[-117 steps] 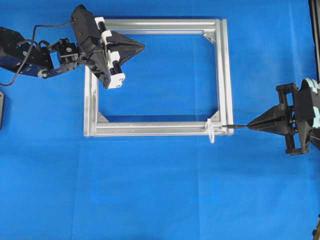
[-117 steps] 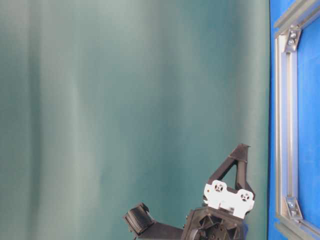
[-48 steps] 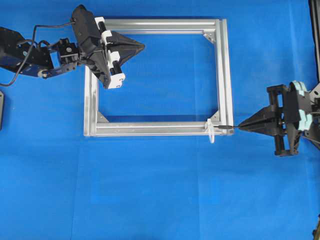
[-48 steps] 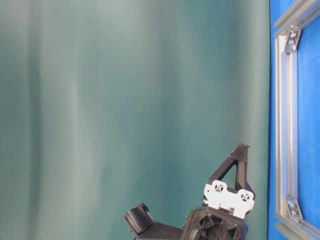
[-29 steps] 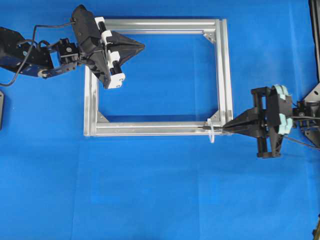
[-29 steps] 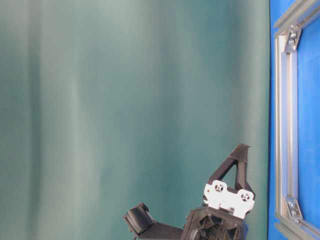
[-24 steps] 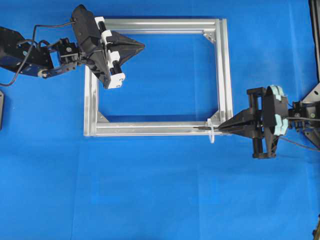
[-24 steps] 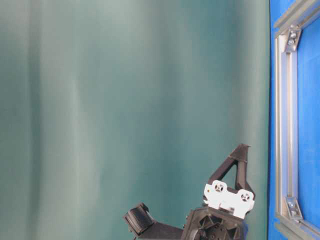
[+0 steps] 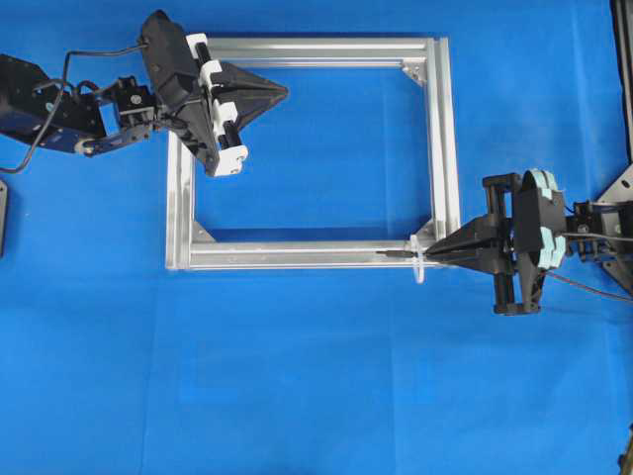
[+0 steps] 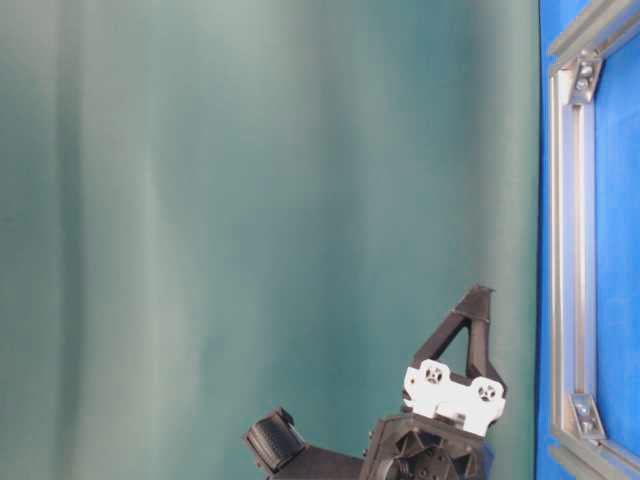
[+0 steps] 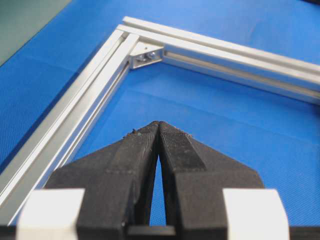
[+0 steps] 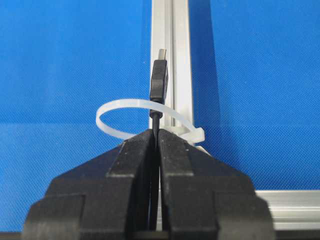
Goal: Insert the wire through the string loop located on the right side.
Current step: 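Push the plug leftward through the white zip-tie loop with the right gripper, then move the left gripper right toward the plug beyond the loop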
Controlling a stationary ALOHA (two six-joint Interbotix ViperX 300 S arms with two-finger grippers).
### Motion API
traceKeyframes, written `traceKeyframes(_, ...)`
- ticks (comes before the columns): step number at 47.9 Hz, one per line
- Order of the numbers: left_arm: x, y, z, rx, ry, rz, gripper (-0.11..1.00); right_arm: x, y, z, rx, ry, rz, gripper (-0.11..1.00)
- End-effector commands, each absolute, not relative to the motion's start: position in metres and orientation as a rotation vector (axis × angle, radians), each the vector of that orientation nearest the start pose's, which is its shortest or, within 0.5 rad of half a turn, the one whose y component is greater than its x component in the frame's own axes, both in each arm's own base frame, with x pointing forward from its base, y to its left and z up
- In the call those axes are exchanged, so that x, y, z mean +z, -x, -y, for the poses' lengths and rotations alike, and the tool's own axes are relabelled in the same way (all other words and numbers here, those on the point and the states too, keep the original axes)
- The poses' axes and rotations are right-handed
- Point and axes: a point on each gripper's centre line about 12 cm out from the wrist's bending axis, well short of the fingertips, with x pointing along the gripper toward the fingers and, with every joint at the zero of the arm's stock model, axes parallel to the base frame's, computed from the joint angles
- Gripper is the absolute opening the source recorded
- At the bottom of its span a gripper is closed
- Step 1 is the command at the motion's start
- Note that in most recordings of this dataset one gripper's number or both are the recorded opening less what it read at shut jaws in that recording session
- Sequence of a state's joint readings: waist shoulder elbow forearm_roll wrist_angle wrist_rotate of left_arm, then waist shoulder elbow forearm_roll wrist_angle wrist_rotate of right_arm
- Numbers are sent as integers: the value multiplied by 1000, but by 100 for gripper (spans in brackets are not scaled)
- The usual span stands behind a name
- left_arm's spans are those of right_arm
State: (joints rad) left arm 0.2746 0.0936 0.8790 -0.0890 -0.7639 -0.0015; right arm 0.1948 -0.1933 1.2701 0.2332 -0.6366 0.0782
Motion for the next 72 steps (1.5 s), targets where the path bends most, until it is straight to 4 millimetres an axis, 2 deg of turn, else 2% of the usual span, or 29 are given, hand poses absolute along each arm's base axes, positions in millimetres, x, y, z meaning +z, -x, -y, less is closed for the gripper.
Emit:
traceKeyframes(1, 162, -358, -106, 335, 82, -150, 0, 124, -252, -33, 0, -189, -418, -4)
traceKeyframes(7, 161, -359, -102, 323, 89, -154, 0, 124, -252, -33, -1, -190, -419, -4)
traceKeyframes(12, 158, -359, -88, 288, 89, -169, 0, 124, -252, -33, 1, -190, -420, -4)
traceKeyframes(23, 151, -360, -32, 139, 108, -199, 0, 123, -251, -33, 0, -187, -424, -4)
traceKeyframes(35, 149, -359, 14, 15, 128, -211, 0, 124, -252, -33, 2, -186, -421, -4)
traceKeyframes(48, 150, -359, 37, -46, 127, -214, 0, 124, -252, -33, 2, -186, -422, -4)
traceKeyframes(58, 152, -364, 41, -57, 129, -207, 0, 123, -251, -33, 3, -186, -424, -4)
traceKeyframes(66, 155, -381, 44, -61, 132, -206, 0, 124, -252, -33, 2, -187, -421, -4)
traceKeyframes(72, 162, -405, 45, -58, 133, -193, 0, 124, -252, -34, 4, -186, -421, -4)
